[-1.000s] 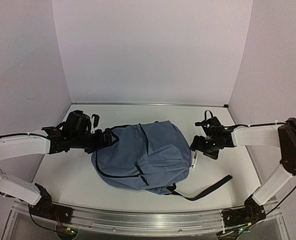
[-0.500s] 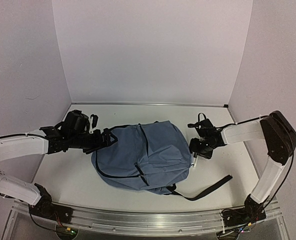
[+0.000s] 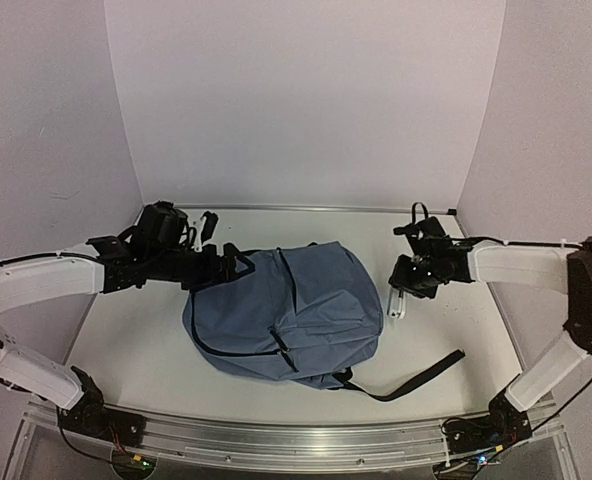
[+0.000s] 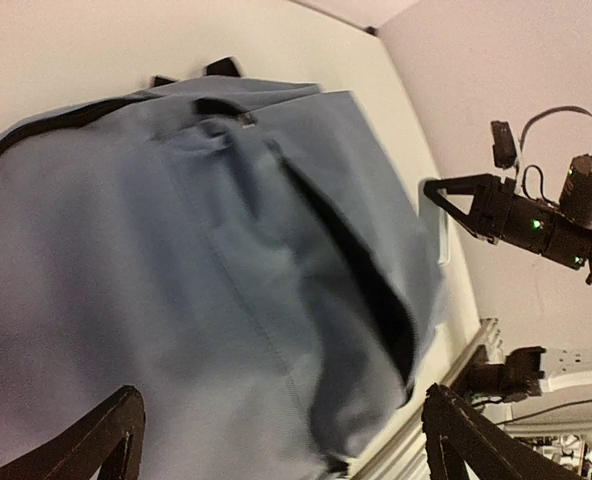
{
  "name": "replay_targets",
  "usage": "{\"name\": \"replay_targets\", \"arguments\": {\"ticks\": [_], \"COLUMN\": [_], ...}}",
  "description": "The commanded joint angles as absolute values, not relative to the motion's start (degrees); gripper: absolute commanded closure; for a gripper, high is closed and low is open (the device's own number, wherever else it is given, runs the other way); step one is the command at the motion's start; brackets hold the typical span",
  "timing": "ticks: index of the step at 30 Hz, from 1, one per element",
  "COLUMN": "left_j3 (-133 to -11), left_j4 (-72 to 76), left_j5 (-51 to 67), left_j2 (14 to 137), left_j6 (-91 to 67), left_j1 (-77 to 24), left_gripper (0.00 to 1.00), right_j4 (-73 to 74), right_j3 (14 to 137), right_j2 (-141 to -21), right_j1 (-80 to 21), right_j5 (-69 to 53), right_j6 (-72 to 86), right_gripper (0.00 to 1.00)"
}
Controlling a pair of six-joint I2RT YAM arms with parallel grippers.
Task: Pack the student bag
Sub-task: Pick up the stationery from the center of the board.
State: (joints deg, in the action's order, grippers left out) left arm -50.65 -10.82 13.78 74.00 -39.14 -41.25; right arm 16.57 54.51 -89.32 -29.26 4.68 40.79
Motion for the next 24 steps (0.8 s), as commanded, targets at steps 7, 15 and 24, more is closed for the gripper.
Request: {"name": "replay_targets", "arguments": {"ticks": [7, 15, 24], "left_j3": [-62.23, -64.16, -62.32], "left_j4": [5.7, 21.58, 32.47], "left_j5": [27.78, 38.37, 43.01], "left_j2": [76.93, 81.72, 83.0], "left_j6": [-36.85, -40.33, -44.22], "left_j1": [-48.57, -53.95, -55.06], "left_gripper": [0.04, 0.04, 0.17], "right_j4": [7.08, -13.66, -23.86], "right_j3": [65.18, 67.74, 67.28], "right_j2": [-69.2, -72.97, -74.56], "right_j1": [-36.39, -47.5, -50.21], "right_j5": [-11.0, -23.2, -29.15], "right_j6": [39.97, 41.86, 45.69], "right_gripper": [1.0, 1.0, 1.0]}}
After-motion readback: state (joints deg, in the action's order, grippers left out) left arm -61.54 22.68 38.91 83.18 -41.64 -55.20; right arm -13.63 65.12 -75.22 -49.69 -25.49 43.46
